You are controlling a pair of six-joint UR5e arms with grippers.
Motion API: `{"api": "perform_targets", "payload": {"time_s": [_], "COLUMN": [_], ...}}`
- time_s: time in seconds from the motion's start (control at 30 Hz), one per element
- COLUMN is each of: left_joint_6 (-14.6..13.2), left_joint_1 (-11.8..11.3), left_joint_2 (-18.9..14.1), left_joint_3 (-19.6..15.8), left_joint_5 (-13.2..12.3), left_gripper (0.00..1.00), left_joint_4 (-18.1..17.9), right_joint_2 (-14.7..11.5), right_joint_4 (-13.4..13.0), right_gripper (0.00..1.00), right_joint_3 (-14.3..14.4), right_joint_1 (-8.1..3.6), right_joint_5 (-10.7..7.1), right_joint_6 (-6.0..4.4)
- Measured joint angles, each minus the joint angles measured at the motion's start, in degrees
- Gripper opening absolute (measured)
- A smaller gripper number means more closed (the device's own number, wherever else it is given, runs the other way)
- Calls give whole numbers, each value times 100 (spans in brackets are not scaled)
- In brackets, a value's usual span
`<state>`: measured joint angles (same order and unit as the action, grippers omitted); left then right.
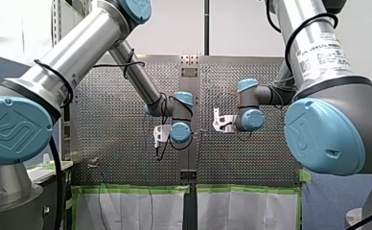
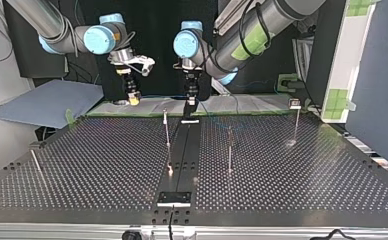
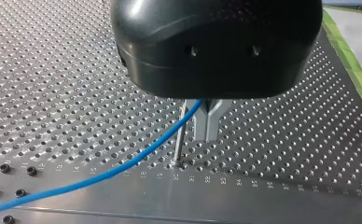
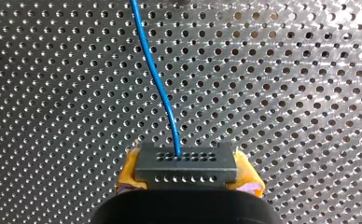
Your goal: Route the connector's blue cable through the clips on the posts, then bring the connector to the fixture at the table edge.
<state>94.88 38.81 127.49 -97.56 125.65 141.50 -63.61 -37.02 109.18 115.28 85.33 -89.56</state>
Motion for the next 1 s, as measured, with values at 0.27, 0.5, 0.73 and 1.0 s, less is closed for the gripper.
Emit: {"api": "perform_targets", "payload": {"time_s": [0.27,0.5,0.73,1.0], "left_joint_6": [4,-4,-3,3], "left_joint_1": [-20,-26,-6,23], "left_joint_2": [6,10,15,15], "left_joint_3": [6,25,66,155], "left_joint_5": [-29,-60,-105,-146], "left_gripper": [0,0,0,0], "left_joint_4": [-29,-34,-34,-31], "right_joint_2": [6,80,348,486], "right_joint_4": [-338,-642,-965,-1110], "right_gripper": [0,0,0,0], "right_joint_3": [129,187,195,196], "right_joint_1": [-158,-265,-340,-411], "right_joint_5": [-274,-423,-447,-481], "right_joint_6": [3,-11,13,49]}}
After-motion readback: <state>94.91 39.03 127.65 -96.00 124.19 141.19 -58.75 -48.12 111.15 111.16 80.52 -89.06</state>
